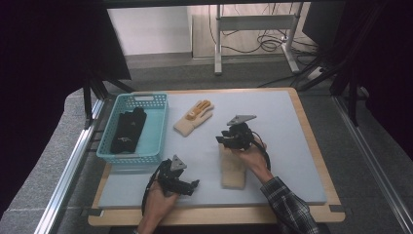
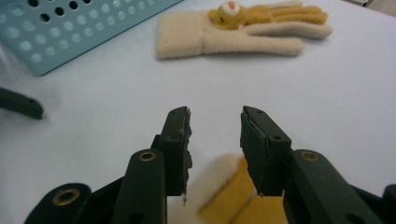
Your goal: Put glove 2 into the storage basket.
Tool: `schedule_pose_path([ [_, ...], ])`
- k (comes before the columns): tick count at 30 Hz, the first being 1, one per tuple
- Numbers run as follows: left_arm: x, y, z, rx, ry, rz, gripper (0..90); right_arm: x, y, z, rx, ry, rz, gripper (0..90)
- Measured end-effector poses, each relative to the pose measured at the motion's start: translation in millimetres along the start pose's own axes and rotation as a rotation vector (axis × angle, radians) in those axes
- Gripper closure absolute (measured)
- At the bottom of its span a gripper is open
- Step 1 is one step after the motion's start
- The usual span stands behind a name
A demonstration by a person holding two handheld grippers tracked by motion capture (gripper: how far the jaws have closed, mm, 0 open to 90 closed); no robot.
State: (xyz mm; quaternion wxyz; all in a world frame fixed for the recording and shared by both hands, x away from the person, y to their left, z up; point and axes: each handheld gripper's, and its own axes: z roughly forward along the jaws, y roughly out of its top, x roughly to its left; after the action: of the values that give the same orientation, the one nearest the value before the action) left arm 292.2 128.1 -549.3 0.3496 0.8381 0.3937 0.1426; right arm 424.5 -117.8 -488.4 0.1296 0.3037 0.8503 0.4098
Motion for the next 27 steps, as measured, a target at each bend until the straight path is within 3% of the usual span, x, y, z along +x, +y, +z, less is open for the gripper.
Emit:
schedule_pose_path([
  [21, 0.0, 0.0, 0.1, -0.001, -0.002, -0.002, 2.1, -18.5, 52.1, 86.1, 0.037, -0.032, -0.015, 63.3],
  [27, 0.0, 0.0, 0.1, -0.001, -0.002, -0.003, 2.1, -20.7, 59.7, 109.6, 0.041, -0.039, -0.014, 56.9],
])
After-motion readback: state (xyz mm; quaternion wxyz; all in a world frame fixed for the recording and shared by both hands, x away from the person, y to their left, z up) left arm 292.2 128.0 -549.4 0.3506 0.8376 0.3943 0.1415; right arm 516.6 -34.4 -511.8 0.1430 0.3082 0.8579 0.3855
